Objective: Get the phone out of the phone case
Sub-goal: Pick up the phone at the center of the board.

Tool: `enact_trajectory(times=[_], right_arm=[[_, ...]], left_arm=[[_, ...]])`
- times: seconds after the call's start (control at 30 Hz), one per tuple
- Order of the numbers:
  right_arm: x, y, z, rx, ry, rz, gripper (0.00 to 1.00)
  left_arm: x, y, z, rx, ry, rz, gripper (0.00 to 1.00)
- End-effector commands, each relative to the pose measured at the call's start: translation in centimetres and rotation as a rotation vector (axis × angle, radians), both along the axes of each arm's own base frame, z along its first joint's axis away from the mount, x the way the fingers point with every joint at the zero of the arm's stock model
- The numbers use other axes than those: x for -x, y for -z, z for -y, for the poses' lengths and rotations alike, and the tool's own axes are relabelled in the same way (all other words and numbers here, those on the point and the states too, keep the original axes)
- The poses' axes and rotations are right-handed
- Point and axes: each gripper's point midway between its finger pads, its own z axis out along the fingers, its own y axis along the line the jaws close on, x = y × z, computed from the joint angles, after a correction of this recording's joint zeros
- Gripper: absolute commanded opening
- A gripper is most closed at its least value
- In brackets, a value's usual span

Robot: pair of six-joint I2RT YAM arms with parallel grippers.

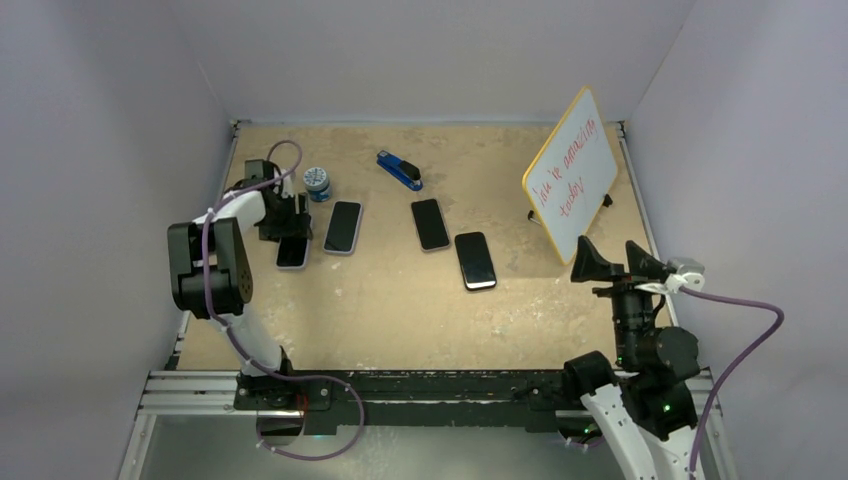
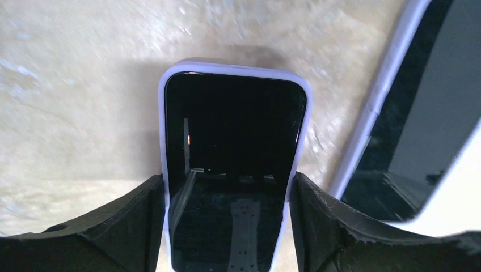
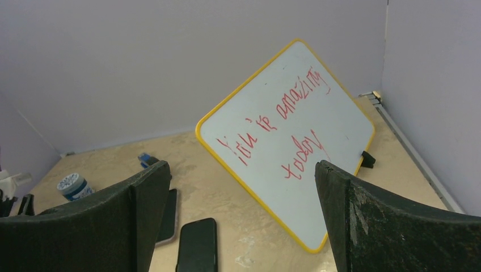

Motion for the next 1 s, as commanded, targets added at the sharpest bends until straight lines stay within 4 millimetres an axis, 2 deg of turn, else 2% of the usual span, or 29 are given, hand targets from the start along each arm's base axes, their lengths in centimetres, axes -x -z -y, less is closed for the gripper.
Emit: enact_trajectory(times=[0.0, 0.13, 0.23, 0.27, 0.33, 0.43, 0.53, 0.6, 0.7, 0.8, 0.97], right_arm=[[-0.5, -0.8, -1.8, -0.016, -0.087, -0.045, 0.99], [-1.5, 0.9, -2.6, -0.021, -0.103, -0.211, 0.99], [-1.9, 2.4, -3.7, -0.031, -0.14, -0.361, 0.99], [-2.0, 2.9, -4.5, -0.035, -0.177, -0.397, 0.99], [-2.6, 4.2, -5.0, -0.091, -0.17, -0.459, 0.99], [-1.7, 6.4, -8.1, -0.074, -0.352, -0.52, 0.99], [-0.1, 5.9, -11.9, -0.041, -0.611, -0.433, 0.99], [0.3, 6.2, -13.5, -0.086, -0.7, -0.424, 0.99], [0.0, 7.9, -14.8, -0.118, -0.762, -0.476, 0.99], [-0.3, 8.6, -15.7, -0.151, -0.808, -0.469, 0.99], [-1.4, 9.5, -17.1, -0.179, -0.857, -0.47, 0.98]], left_arm=[[-0.3, -4.7, 2.6, 0.13, 0.014, 0.143, 0.29], [0.3, -7.7, 4.2, 0.213, 0.009, 0.233, 0.16], [1.0, -9.1, 5.6, 0.298, -0.017, 0.277, 0.0], [1.3, -9.3, 6.0, 0.325, -0.032, 0.283, 0.0], [1.7, -9.8, 7.0, 0.39, -0.042, 0.294, 0.0], [2.5, -10.8, 9.1, 0.492, -0.02, 0.317, 0.0], [3.0, -12.3, 10.6, 0.505, -0.016, 0.381, 0.0], [3.5, -13.1, 11.7, 0.544, -0.034, 0.433, 0.0], [3.9, -14.5, 12.9, 0.603, -0.072, 0.496, 0.0], [4.7, -15.9, 14.9, 0.661, -0.066, 0.546, 0.0], [5.9, -16.8, 15.5, 0.768, -0.132, 0.604, 0.0]])
